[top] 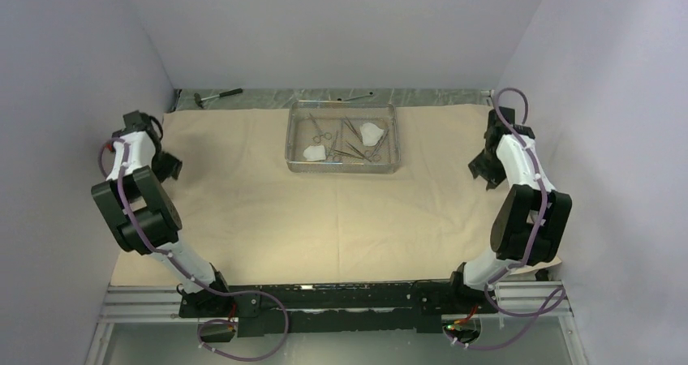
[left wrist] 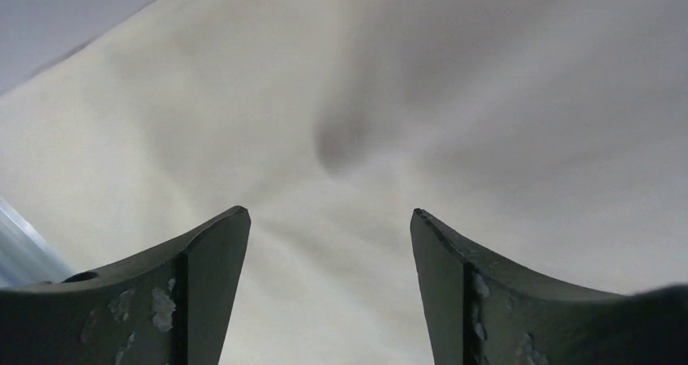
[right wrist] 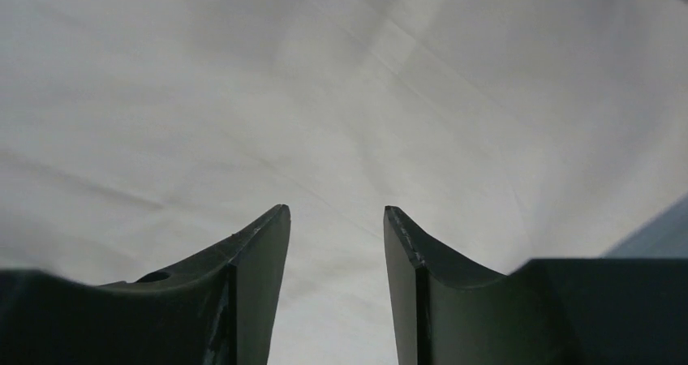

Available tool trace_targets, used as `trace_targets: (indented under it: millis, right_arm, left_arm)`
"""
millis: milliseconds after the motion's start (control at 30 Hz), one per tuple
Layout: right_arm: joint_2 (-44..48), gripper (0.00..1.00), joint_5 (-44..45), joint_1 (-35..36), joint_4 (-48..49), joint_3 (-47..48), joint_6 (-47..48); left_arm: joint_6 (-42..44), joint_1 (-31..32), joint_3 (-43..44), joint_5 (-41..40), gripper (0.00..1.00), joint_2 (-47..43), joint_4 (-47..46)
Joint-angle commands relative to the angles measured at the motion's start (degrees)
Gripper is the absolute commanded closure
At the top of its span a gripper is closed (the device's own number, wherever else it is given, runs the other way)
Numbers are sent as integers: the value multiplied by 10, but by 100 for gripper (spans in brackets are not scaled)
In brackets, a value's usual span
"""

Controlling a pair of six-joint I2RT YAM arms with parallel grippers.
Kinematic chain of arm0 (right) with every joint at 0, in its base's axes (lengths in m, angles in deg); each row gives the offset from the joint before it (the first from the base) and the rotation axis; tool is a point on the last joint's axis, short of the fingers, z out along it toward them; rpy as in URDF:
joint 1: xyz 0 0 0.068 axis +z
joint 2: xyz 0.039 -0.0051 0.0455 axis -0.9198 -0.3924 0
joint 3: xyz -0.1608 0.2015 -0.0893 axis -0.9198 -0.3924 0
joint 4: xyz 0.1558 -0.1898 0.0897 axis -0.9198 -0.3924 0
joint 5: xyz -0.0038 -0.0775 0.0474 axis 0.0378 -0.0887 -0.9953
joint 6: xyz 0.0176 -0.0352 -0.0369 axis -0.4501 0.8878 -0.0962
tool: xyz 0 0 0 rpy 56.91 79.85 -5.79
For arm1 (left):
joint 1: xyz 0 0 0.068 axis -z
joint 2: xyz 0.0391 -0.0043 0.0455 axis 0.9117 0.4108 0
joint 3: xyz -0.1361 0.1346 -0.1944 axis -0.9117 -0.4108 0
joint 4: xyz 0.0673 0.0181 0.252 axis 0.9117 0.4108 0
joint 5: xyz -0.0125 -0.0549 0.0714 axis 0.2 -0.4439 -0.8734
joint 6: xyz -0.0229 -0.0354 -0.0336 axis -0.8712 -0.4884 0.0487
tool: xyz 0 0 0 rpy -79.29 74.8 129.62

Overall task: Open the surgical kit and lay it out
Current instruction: Smooth out the surgical kit at the center of the board.

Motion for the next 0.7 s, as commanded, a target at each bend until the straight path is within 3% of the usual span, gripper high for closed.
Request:
trace_targets:
  millis: [0, 200, 333, 667]
  right_arm:
    - [-22, 48, -17, 15, 89, 48, 63]
    - [-114, 33, -101, 18, 211, 157, 141]
    - [-187, 23, -149, 20, 250, 227, 178]
    - [-320, 14, -189, 32, 292, 348, 251]
  left_arm:
    - [85, 57, 58, 32, 20, -11, -75]
    - [179, 74, 123, 140, 19, 53, -171]
    - [238, 94, 184, 133, 21, 127, -206]
    - [325, 117, 393, 72, 26, 315, -193]
